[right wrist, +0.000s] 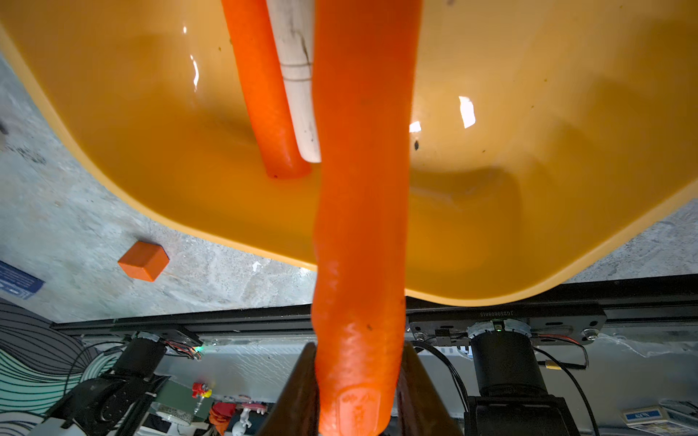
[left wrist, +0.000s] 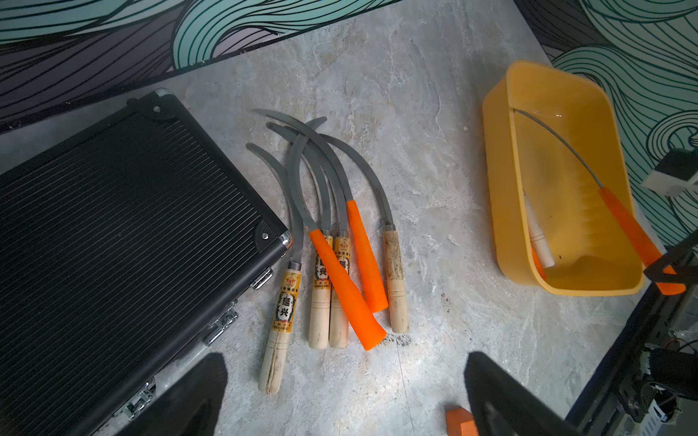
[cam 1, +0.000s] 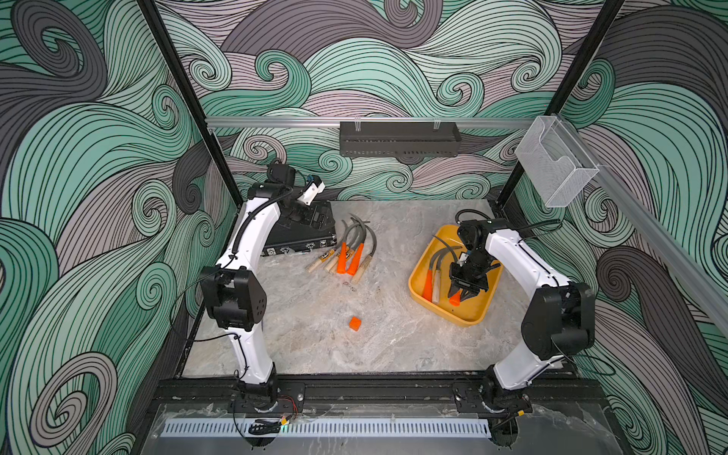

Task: Put small sickles into storage boxes
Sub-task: Place the sickle in the storage box.

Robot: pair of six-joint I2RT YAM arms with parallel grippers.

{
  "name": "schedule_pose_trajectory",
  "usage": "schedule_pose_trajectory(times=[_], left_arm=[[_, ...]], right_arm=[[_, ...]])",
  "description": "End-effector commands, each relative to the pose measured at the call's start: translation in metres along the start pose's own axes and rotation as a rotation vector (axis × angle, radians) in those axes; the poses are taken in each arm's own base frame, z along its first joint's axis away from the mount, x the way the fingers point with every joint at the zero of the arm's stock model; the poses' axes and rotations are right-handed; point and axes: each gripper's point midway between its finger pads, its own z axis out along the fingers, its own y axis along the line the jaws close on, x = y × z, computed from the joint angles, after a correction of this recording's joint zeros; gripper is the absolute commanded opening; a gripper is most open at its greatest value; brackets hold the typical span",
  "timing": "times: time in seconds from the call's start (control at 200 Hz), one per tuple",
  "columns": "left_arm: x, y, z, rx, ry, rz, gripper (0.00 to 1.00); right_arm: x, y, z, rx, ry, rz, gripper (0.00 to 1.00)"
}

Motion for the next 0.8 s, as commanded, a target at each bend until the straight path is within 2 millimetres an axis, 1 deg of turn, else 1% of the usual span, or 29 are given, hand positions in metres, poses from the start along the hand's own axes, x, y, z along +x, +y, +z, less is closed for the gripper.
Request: schedule_pose_trajectory(times=[0.0, 0.225, 0.455, 0.585, 0.705, 0.796], left_arm=[[-0.005, -0.002, 0.0, 0.029, -0.008, -0.006, 0.98], [-0.002, 0.0, 0.002, 0.037, -0.003, -0.012, 0.98], [0.004, -0.002, 0.003, 0.044, 0.008, -0.017, 0.98], [0.006, -0.002, 0.005, 0.049, 0.015, -0.023, 0.98], [0.005, -0.002, 0.006, 0.053, 0.011, -0.03, 0.98], [0.006, -0.002, 0.007, 0.057, 0.012, -0.034, 0.98]], right_arm=[[-0.012, -0.002, -0.004, -0.014, -0.041, 0.019, 0.0], [-0.026, -0.015, 0.006, 0.015, -0.037, 0.056, 0.0], [-0.028, -0.027, 0.021, 0.052, -0.013, 0.068, 0.0], [-0.029, -0.031, 0.03, 0.071, 0.007, 0.063, 0.0], [-0.034, -0.036, 0.035, 0.1, 0.006, 0.047, 0.0], [-0.04, -0.034, 0.04, 0.098, 0.01, 0.046, 0.0]])
